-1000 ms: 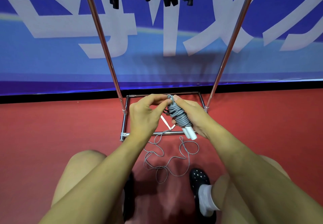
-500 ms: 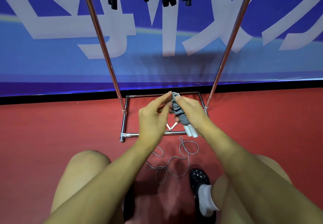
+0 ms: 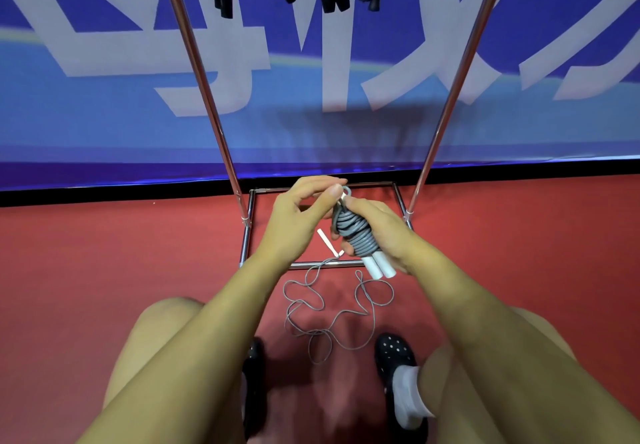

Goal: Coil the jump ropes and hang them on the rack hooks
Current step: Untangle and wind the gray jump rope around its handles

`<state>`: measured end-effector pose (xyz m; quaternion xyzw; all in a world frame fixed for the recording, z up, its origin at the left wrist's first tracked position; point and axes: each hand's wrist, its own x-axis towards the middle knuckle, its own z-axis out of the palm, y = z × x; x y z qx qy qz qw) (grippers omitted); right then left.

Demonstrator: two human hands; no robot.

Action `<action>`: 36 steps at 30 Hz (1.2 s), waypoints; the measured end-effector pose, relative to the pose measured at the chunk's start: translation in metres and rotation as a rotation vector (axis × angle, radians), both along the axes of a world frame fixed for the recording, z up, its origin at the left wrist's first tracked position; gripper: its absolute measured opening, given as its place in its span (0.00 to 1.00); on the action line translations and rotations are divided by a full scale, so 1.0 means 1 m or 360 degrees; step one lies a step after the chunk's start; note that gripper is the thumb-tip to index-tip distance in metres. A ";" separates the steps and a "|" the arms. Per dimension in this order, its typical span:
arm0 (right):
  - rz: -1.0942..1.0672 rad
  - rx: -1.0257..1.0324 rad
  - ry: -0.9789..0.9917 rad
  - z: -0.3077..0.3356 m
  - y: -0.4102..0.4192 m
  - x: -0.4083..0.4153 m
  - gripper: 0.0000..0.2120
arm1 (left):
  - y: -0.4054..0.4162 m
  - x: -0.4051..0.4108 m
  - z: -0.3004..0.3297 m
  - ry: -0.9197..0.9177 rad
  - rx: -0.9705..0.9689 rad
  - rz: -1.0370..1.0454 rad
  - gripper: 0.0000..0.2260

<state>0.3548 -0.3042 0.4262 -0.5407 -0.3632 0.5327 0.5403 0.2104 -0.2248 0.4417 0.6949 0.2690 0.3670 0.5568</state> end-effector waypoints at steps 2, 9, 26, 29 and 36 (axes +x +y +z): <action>0.0014 -0.0049 -0.0034 -0.001 0.000 0.001 0.17 | 0.005 0.000 -0.001 0.0085 -0.0018 0.0021 0.10; 0.0157 -0.0158 -0.0267 -0.003 -0.003 -0.004 0.26 | 0.016 -0.003 -0.005 0.0214 -0.0205 -0.0056 0.04; 0.0086 0.0073 -0.0437 -0.011 0.006 -0.005 0.13 | 0.014 -0.003 0.005 -0.0003 -0.0073 0.0343 0.04; -0.0218 0.0275 -0.0401 -0.002 0.008 0.000 0.11 | 0.015 -0.002 0.011 0.0046 -0.0035 0.0313 0.04; -0.0488 0.0395 -0.0414 0.037 0.004 0.009 0.05 | 0.010 0.010 0.055 0.0063 0.0042 0.0325 0.04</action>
